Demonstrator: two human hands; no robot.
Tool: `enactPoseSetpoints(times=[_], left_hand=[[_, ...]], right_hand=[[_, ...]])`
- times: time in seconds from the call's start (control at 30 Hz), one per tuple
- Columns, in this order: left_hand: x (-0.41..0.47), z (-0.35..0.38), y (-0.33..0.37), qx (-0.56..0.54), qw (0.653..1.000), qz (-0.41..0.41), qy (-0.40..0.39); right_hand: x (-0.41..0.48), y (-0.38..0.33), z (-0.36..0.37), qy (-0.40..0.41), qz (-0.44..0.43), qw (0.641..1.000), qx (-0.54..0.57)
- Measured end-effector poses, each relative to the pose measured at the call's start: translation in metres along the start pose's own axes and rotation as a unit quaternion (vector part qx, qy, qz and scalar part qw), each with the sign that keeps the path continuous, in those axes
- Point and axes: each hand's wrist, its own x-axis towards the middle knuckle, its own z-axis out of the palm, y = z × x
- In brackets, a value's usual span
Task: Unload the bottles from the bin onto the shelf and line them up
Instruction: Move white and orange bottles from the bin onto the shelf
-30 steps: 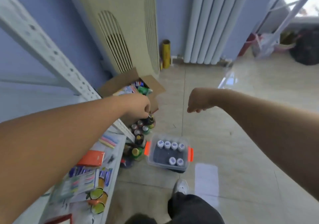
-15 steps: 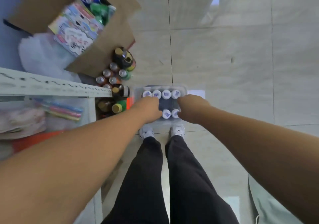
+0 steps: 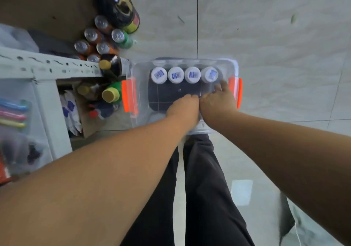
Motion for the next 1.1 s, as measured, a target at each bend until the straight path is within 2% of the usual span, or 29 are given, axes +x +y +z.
enactPoseSetpoints(times=[0.07, 0.2, 0.3, 0.43, 0.57, 0.63, 0.87, 1.0, 1.1], left_hand=[[0.006, 0.006, -0.001, -0.001, 1.000, 0.003, 0.020], [0.003, 0.003, -0.006, -0.007, 0.999, 0.023, 0.028], [-0.012, -0.021, -0.005, -0.004, 0.998, 0.043, 0.044], [-0.053, -0.101, 0.005, -0.005, 0.997, 0.069, 0.036], [-0.123, -0.230, 0.035, 0.047, 0.993, 0.106, 0.037], [-0.165, -0.296, 0.058, 0.076, 0.989, 0.119, 0.034], [-0.347, -0.508, 0.157, 0.187, 0.971, 0.137, 0.059], [-0.465, -0.578, 0.199, 0.178, 0.970, 0.125, 0.105], [-0.538, -0.602, 0.214, 0.149, 0.967, 0.120, 0.167]], right_hand=[[0.003, -0.001, 0.003, 0.000, -0.010, 1.000, 0.004], [-0.006, 0.003, 0.006, 0.112, -0.030, 0.989, 0.096], [-0.023, 0.006, -0.007, 0.147, -0.013, 0.975, 0.169], [-0.066, 0.035, -0.059, 0.140, 0.029, 0.936, 0.322], [-0.142, 0.103, -0.144, 0.138, 0.009, 0.899, 0.416], [-0.188, 0.140, -0.193, 0.155, 0.003, 0.893, 0.422], [-0.371, 0.244, -0.371, 0.255, 0.015, 0.909, 0.330], [-0.474, 0.271, -0.450, 0.303, 0.017, 0.908, 0.290], [-0.535, 0.274, -0.491, 0.321, -0.016, 0.893, 0.315]])
